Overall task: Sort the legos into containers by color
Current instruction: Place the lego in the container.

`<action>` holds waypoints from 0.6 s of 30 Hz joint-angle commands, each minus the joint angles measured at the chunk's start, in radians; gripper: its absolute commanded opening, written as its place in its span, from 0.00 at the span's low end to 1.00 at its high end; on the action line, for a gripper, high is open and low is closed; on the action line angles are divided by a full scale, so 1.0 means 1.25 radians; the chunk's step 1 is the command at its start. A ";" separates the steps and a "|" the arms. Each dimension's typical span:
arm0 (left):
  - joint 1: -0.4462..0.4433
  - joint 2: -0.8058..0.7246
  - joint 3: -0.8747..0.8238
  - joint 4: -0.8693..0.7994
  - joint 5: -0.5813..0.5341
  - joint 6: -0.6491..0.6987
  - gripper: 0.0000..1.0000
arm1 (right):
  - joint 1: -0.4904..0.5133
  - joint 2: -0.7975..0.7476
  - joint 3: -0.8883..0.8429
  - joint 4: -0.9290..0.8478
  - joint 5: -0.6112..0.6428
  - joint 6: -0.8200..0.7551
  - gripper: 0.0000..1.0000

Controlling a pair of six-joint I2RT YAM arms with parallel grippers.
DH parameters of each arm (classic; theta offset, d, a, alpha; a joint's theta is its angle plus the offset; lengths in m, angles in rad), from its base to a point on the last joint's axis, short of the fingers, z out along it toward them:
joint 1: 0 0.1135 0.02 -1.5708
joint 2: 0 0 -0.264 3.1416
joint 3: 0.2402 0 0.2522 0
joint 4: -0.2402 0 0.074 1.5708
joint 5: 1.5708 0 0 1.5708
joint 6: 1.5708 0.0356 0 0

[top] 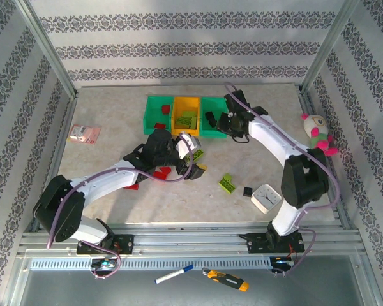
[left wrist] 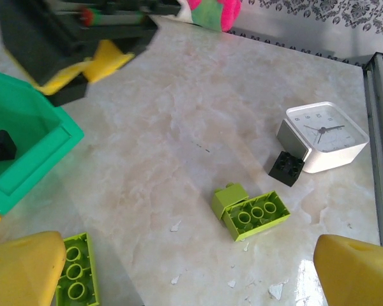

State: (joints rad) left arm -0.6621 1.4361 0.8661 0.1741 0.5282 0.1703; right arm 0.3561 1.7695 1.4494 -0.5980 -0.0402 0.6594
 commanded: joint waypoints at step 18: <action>-0.010 -0.052 -0.064 0.090 -0.029 -0.010 0.99 | -0.007 0.220 0.285 -0.013 0.051 -0.086 0.58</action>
State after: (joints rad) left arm -0.6621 1.3899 0.7994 0.2310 0.4824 0.1677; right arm 0.3553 2.0850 1.7916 -0.5934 0.0059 0.5701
